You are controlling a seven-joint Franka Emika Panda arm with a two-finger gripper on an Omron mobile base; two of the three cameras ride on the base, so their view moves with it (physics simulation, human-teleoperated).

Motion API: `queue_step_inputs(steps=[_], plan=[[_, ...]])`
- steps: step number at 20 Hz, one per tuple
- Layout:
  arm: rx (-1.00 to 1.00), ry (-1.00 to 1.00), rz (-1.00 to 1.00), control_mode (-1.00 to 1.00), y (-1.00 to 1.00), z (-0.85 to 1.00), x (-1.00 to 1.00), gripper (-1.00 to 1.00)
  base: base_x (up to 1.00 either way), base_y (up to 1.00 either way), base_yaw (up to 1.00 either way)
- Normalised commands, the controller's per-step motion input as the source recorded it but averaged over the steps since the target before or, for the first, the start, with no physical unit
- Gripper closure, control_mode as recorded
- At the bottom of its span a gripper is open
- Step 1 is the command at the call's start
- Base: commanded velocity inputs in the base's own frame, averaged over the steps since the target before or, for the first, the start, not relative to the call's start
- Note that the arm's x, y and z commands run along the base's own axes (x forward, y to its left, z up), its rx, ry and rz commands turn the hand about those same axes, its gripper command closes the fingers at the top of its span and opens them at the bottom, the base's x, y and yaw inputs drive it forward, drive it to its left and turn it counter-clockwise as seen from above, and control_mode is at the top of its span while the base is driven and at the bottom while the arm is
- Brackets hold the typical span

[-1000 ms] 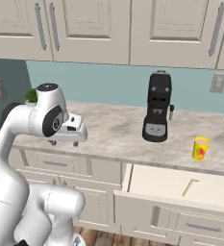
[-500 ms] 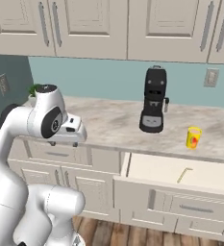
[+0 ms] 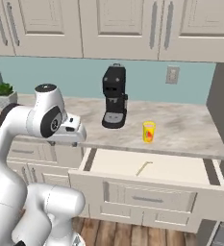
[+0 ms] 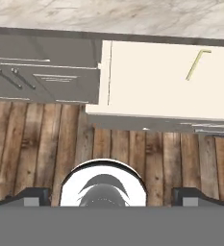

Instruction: Pick up the straw from the right drawer and put it inside the smoothie cup.

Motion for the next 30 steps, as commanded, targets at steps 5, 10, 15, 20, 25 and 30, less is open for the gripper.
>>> queue_step_inputs(steps=[5,10,15,20,25,30], plan=[[0.00,0.00,0.00,1.00,0.00,0.00,0.00,-1.00,0.00,-0.91,-0.08],[0.00,0.00,0.00,1.00,0.00,0.00,0.00,-1.00,-0.01,-0.87,-0.01],[0.00,0.00,0.00,1.00,0.00,0.00,0.00,-1.00,-0.10,-0.53,0.00],[0.00,0.00,0.00,1.00,0.00,0.00,0.00,-1.00,-0.21,-0.03,0.00],[0.00,0.00,0.00,1.00,0.00,0.00,0.00,-1.00,-0.29,0.01,0.00],[0.00,0.00,0.00,1.00,0.00,0.00,0.00,-1.00,-0.35,0.01,0.00]])
